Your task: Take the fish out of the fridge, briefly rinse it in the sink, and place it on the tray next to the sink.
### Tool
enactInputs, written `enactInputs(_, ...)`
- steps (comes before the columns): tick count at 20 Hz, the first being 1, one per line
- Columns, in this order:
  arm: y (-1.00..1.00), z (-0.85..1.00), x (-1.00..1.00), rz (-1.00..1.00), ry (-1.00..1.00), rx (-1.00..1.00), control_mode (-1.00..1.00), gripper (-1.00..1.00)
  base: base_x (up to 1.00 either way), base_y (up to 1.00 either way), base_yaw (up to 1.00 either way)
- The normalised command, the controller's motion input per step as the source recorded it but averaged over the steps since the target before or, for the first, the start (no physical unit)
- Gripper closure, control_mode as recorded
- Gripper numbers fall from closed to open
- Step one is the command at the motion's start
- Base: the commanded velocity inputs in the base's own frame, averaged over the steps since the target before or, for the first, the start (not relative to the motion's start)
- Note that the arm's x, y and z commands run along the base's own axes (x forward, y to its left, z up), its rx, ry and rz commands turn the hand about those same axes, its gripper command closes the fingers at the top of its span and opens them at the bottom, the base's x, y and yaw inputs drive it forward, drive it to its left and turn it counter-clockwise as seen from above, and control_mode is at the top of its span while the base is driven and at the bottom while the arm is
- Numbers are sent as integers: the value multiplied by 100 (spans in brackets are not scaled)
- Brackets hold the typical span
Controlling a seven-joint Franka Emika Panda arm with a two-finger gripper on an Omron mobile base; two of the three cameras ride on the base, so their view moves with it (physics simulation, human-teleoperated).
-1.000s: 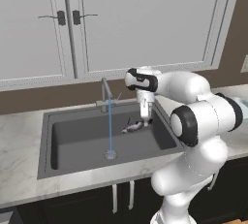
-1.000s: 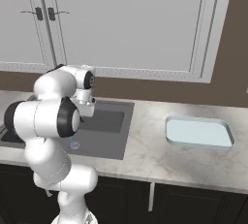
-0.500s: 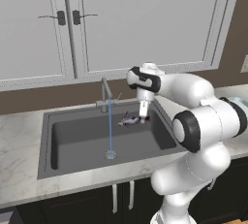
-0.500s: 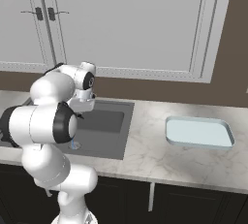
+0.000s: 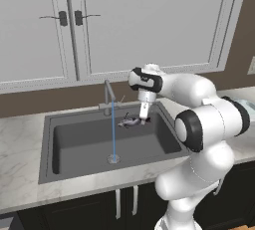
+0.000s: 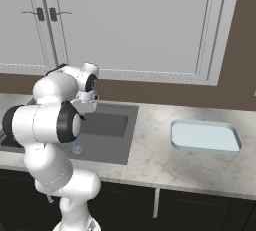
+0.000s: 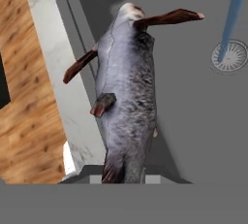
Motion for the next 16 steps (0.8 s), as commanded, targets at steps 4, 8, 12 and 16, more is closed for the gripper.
enactInputs(4,12,0,49,-6,-1,0,-100,100,0,0,0)
enactInputs(8,13,0,41,-4,0,0,-100,100,0,0,0)
enactInputs(12,19,0,33,-3,-2,0,-100,100,0,0,0)
enactInputs(16,10,0,21,-1,0,0,-100,100,0,0,0)
